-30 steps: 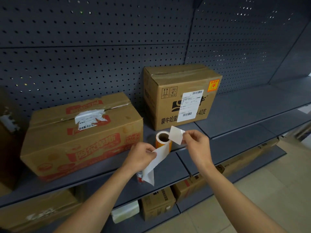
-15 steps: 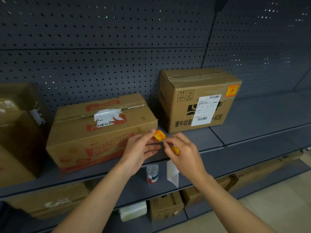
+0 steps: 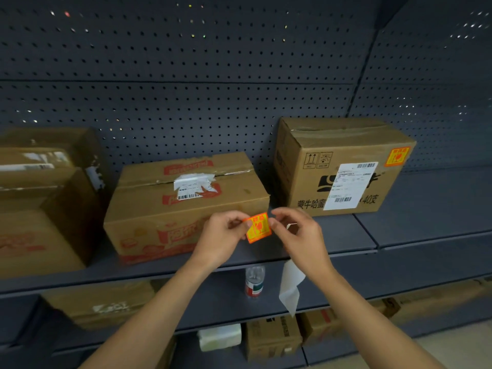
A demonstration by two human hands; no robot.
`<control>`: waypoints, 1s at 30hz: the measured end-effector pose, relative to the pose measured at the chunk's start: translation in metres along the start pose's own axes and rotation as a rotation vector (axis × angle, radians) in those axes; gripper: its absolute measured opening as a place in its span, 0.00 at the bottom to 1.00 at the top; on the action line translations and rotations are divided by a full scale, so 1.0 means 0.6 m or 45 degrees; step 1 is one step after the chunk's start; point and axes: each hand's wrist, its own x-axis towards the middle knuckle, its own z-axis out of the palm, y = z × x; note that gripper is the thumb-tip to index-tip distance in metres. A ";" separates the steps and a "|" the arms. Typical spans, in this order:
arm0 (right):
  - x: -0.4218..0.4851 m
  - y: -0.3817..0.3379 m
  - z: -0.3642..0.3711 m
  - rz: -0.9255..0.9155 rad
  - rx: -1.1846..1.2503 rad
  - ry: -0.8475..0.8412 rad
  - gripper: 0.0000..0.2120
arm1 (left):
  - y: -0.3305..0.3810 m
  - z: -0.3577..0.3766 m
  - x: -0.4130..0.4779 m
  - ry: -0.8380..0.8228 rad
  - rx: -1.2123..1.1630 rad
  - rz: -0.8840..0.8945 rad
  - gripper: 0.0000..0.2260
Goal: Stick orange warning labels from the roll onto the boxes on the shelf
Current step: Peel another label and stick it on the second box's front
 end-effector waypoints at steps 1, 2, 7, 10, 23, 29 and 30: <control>0.005 0.003 0.002 0.047 0.038 -0.029 0.06 | 0.001 -0.001 -0.001 -0.009 0.012 0.008 0.14; 0.009 0.005 0.004 0.086 0.079 -0.072 0.06 | 0.002 -0.003 -0.002 -0.019 0.027 0.015 0.14; 0.019 0.008 0.011 0.167 0.238 -0.195 0.03 | 0.006 -0.008 -0.007 0.010 0.161 0.047 0.05; 0.022 0.006 0.015 0.144 0.223 -0.203 0.03 | 0.019 -0.010 -0.014 0.106 0.400 0.067 0.06; 0.044 0.013 0.005 0.044 0.166 -0.210 0.06 | 0.076 -0.003 -0.036 0.403 0.869 0.076 0.14; 0.069 0.028 0.006 0.077 0.209 -0.300 0.05 | 0.049 -0.020 -0.003 0.431 1.220 0.461 0.21; 0.072 0.029 0.008 0.080 0.204 -0.306 0.04 | 0.043 -0.022 0.005 0.385 1.256 0.435 0.22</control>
